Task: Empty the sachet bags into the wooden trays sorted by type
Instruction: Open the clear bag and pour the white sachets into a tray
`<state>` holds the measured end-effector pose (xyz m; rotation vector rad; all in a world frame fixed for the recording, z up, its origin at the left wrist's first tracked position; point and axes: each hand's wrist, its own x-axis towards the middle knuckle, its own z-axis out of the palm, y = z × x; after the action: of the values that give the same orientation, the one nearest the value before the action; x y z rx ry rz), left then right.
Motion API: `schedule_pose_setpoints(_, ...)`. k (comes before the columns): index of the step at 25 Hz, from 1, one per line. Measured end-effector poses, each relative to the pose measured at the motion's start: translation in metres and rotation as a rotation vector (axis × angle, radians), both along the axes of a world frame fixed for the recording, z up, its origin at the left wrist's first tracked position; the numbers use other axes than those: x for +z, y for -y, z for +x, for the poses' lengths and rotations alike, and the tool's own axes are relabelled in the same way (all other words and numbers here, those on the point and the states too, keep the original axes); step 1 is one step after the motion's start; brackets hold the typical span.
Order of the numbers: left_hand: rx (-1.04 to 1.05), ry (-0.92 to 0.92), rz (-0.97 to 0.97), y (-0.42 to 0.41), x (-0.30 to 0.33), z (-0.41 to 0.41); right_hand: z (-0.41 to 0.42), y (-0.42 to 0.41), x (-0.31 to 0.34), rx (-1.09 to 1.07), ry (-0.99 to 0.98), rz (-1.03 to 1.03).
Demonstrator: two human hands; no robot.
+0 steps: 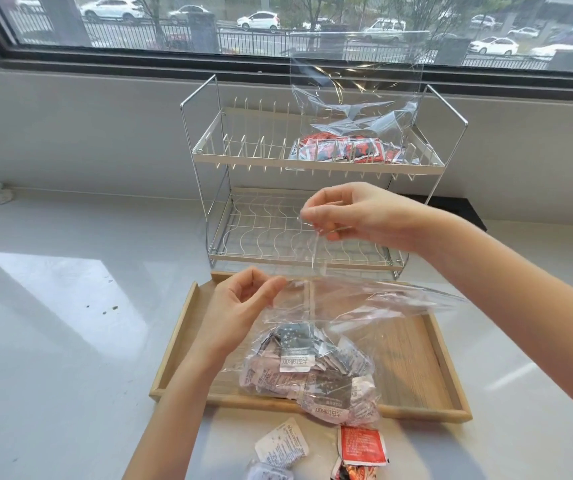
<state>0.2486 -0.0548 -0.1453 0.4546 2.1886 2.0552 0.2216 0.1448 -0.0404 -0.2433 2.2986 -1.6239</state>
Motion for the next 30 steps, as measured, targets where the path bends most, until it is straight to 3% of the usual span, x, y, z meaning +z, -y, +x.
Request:
schedule_pose_setpoints(4, 0.033, -0.034, 0.031, -0.002, -0.001, -0.002, 0.004, 0.001, -0.025, 0.105, 0.230, 0.071)
schedule_pose_setpoints(7, 0.085, -0.035, 0.046, 0.000, -0.004, -0.002, 0.009, -0.003, -0.033, 0.219, 0.312, -0.028)
schedule_pose_setpoints(11, 0.130, -0.036, 0.053, -0.001, -0.004, -0.002, 0.010, -0.008, -0.031, 0.285, 0.250, -0.071)
schedule_pose_setpoints(18, 0.139, -0.034, 0.051, -0.001, -0.008, -0.001, 0.009, -0.030, -0.005, 0.070, 0.015, 0.062)
schedule_pose_setpoints(22, 0.154, -0.045, 0.084, -0.001, -0.007, -0.002, 0.011, -0.031, -0.014, 0.025, 0.076, 0.021)
schedule_pose_setpoints(25, 0.169, -0.051, 0.100, -0.001, -0.006, -0.003, 0.018, -0.037, -0.020, 0.101, 0.193, 0.124)
schedule_pose_setpoints(30, 0.190, -0.058, 0.080, -0.005, -0.006, -0.003, 0.028, -0.049, -0.015, 0.126, 0.029, 0.267)
